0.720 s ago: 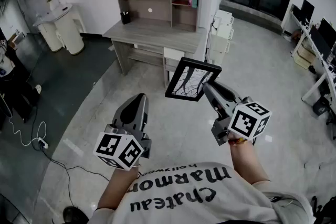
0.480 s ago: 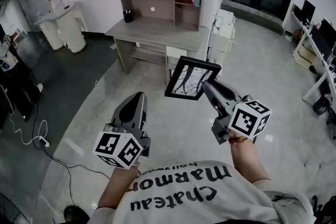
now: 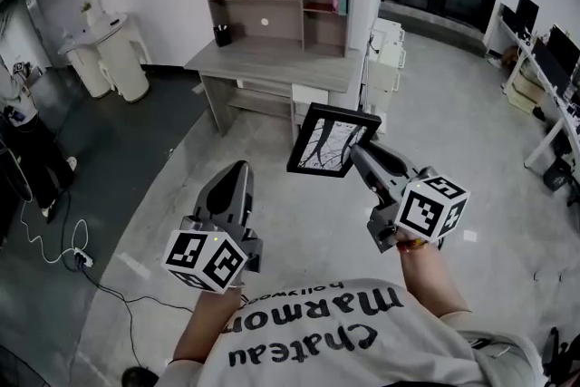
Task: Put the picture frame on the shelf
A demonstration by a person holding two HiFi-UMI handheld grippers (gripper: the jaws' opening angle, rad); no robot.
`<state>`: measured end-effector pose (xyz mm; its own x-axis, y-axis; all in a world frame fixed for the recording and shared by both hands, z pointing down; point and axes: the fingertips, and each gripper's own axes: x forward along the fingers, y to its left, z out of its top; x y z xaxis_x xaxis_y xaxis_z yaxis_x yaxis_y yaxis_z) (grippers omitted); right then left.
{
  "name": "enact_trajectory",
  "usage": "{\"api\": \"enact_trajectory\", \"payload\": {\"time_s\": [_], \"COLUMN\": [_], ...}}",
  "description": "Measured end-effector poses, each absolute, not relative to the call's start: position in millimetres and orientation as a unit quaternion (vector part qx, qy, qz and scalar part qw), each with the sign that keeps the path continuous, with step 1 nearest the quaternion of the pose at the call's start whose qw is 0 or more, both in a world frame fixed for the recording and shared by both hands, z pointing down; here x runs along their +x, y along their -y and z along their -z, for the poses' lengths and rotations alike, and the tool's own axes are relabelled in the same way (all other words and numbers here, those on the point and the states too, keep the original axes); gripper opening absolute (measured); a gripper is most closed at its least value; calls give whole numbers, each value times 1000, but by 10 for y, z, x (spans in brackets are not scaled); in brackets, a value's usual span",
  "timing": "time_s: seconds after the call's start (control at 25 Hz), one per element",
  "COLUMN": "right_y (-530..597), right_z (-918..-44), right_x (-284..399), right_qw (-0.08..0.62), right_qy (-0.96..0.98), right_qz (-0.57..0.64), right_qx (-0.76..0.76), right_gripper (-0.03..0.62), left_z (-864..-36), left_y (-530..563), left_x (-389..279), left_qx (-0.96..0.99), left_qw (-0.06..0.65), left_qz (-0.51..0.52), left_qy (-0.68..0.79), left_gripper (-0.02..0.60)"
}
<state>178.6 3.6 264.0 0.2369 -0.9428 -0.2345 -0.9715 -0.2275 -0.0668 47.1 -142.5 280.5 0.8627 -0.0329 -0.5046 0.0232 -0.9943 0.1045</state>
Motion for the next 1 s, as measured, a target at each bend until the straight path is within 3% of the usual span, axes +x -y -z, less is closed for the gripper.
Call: {"api": "enact_trajectory", "payload": {"time_s": [0.64,1.0], "right_y": [113,375], "right_z": [-2838,-2814], "right_x": [1839,2007], "right_qw": [103,104], "right_qy": [-635,-648], "right_qz": [-37,-37], "right_qx": [-765,-754], "right_gripper": [89,87], "left_z": [-3145,-3052], "left_y": [1364,1535], "left_x": [653,709], "left_qx": [968,969], "left_qw": [94,71], "left_qz": [234,237], "left_qy": [-6,8], "left_gripper": [17,17]}}
